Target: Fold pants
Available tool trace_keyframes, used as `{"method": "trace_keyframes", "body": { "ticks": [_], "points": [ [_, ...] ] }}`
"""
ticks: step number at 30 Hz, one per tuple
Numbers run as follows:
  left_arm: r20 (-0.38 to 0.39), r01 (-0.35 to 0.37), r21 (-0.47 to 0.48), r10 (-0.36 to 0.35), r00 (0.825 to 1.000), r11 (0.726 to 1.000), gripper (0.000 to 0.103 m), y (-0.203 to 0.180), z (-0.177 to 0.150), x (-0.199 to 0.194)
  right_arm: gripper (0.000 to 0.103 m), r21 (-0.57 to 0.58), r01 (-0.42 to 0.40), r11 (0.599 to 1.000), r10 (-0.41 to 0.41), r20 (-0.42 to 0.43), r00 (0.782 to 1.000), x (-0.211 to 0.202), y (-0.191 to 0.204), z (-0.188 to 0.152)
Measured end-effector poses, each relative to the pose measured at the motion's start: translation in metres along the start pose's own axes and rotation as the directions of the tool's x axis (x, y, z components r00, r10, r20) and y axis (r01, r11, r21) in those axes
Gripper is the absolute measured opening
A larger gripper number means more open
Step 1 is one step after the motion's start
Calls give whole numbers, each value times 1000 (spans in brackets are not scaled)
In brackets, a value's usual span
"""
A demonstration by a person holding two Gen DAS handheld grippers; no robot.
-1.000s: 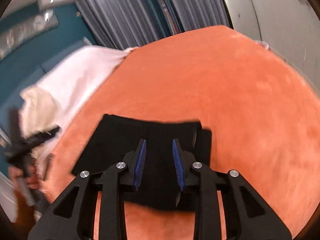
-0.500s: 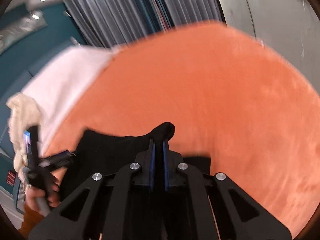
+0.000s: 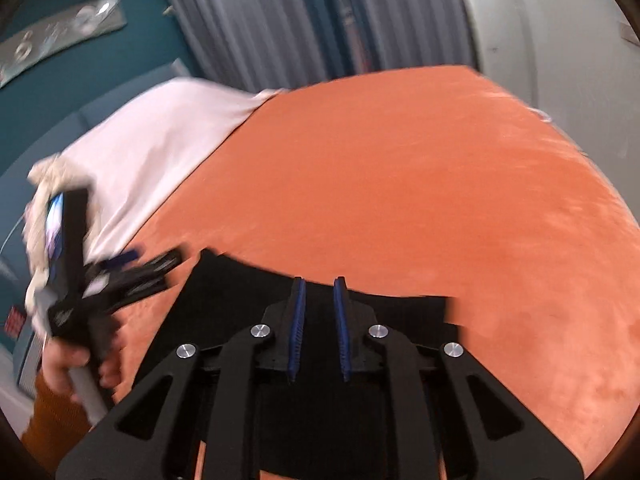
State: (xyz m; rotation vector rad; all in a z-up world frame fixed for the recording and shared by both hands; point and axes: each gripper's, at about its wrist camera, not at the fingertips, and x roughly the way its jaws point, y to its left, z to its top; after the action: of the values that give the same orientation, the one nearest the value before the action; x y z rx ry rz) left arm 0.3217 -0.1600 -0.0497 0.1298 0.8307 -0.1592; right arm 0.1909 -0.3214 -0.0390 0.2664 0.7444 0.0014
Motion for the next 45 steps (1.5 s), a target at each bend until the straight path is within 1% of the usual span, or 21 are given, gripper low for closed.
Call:
{"method": "trace_keyframes", "body": {
  "ticks": [2, 4, 6, 7, 8, 11, 12, 13, 14, 15, 17, 20, 23, 26, 27, 28, 30, 33, 36, 40, 45],
  "points": [
    [-105, -44, 17, 45, 993, 999, 87, -8, 8, 52, 13, -4, 32, 999, -32, -74, 997, 35, -4, -2],
    [-201, -107, 24, 110, 974, 994, 87, 0, -1, 99, 1, 6, 146, 989, -143, -183, 973, 82, -30, -21],
    [-273, -58, -50, 42, 961, 997, 87, 18, -9, 122, 0, 120, 68, 990, -48, -157, 986, 87, -54, -32],
    [-265, -17, -114, -14, 964, 993, 88, 29, -7, 121, 0, 195, 21, 981, 7, -143, 990, 77, -59, -30],
    [-249, -22, -129, -11, 968, 991, 88, 34, -5, 118, 2, 214, 12, 977, 16, -126, 992, 67, -57, -26],
    [-244, -63, -77, 42, 969, 995, 89, 34, -4, 120, 6, 93, 19, 995, -14, -59, 998, 43, -38, -23],
    [-242, -56, -89, 33, 970, 994, 89, 36, -4, 118, 5, 39, 82, 996, -79, -88, 993, 53, -40, -28],
    [-234, -38, -112, 11, 972, 993, 88, 39, -2, 112, 5, 19, 140, 990, -136, -127, 982, 66, -51, -34],
    [-224, -19, -132, -11, 974, 991, 86, 40, -2, 105, 5, 47, 148, 988, -140, -141, 980, 75, -63, -41],
    [-192, 2, -144, -30, 981, 990, 84, 46, -2, 86, 5, 161, 84, 983, -65, -119, 991, 63, -77, -41],
    [-123, 21, -108, -34, 992, 994, 84, 45, -4, 51, 12, 217, 69, 974, -53, -79, 995, 26, -89, -42],
    [-5, 51, -4, -51, 999, 999, 86, 33, -26, -20, 12, 133, 23, 991, -26, 15, 1000, -30, -70, -45],
    [26, 122, 84, -124, 992, 989, 88, 9, -68, -66, 12, 72, -8, 997, 9, -19, 1000, -44, -53, -70],
    [-36, 99, 149, -95, 995, 984, 88, -11, -113, -58, 5, -18, 130, 991, -131, -130, 983, -4, -63, -99],
    [-101, 74, 150, -59, 993, 986, 91, -14, -128, -36, 5, -8, 123, 992, -123, -104, 987, 3, -68, -108],
    [-113, 76, 129, -62, 992, 989, 92, -12, -137, -27, 5, 34, 100, 994, -97, -67, 993, -1, -73, -111],
    [-91, 83, 69, -77, 993, 994, 92, -3, -139, -36, 10, 67, 108, 992, -101, -92, 991, -14, -66, -100],
    [-67, 31, 107, -23, 997, 994, 91, -9, -133, -52, 10, -17, 117, 993, -117, -53, 992, -38, -44, -98],
    [-77, -12, 142, 23, 997, 990, 91, -18, -139, -52, 5, -75, 206, 976, -214, -122, 969, -9, -46, -120],
    [-74, -14, 135, 24, 997, 991, 91, -17, -146, -63, 11, -1, 173, 985, -173, -65, 983, -36, -38, -112],
    [-60, -9, 127, 17, 998, 992, 91, -19, -147, -75, 11, -3, 107, 994, -107, -42, 993, -48, -23, -99]
  ]
}}
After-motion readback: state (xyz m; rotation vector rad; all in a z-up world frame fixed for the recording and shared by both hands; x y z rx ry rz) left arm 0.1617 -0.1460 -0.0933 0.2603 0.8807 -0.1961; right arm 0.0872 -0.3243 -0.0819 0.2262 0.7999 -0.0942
